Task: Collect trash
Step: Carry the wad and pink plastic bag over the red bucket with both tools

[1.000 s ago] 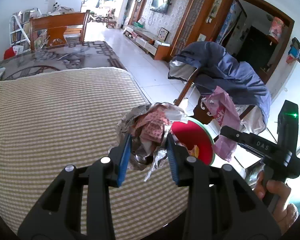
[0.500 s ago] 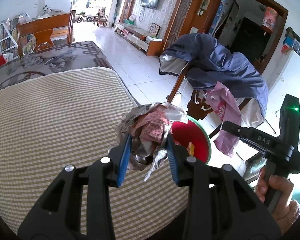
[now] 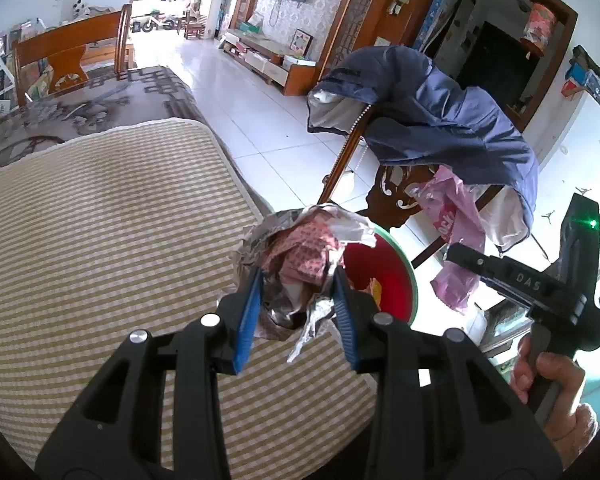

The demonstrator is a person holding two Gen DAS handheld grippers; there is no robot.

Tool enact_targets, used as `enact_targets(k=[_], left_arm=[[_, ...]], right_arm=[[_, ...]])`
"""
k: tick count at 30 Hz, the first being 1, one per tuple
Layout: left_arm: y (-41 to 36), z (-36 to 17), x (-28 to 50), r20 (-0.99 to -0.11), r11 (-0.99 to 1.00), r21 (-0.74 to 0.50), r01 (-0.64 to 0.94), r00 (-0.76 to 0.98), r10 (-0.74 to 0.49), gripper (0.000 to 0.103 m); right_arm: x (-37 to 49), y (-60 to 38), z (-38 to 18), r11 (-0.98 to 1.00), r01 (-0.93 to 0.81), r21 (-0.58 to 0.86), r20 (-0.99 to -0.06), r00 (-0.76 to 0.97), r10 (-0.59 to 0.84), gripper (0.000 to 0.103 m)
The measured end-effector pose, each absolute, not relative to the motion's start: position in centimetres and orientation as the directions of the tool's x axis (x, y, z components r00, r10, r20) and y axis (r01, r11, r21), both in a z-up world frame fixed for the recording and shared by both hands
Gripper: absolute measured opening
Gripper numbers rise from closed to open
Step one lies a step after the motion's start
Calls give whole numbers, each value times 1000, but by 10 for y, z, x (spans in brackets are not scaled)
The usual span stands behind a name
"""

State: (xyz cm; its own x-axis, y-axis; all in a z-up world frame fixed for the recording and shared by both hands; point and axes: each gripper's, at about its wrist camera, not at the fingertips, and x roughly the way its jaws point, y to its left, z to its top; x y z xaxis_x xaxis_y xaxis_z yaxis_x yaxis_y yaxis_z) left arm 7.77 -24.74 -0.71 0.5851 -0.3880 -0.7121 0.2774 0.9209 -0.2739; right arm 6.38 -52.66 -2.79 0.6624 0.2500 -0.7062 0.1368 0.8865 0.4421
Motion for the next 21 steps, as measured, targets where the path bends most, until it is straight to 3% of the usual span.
enact_targets(k=[21], left_arm=[[-301,-39,112,-759,891,-290,349,484,-436,35]], right_arm=[[68,-553,-53,871,215,443,-738,638,218,32]])
